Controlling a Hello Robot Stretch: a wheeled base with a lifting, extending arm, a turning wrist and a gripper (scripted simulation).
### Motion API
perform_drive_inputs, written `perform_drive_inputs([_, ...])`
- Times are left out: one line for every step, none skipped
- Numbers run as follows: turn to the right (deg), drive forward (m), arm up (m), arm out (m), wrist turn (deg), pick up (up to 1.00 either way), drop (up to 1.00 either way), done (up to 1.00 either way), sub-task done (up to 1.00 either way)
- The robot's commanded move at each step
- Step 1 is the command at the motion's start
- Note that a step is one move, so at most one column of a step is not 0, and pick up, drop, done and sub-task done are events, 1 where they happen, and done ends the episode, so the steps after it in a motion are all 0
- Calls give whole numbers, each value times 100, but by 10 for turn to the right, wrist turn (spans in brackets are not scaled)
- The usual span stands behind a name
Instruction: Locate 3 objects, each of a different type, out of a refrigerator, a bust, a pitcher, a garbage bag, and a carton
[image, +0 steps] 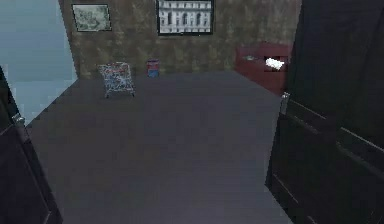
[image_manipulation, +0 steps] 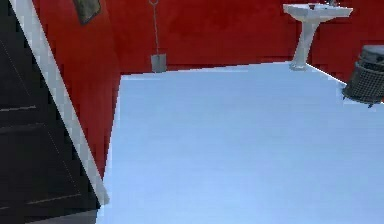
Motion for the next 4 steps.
perform_drive_inputs([0, 100, 0, 0, 0, 0, 0, 0, 0])
perform_drive_inputs([0, 60, 0, 0, 0, 0, 0, 0, 0])
perform_drive_inputs([270, 0, 0, 0, 0, 0, 0, 0, 0])
perform_drive_inputs([0, 45, 0, 0, 0, 0, 0, 0, 0])
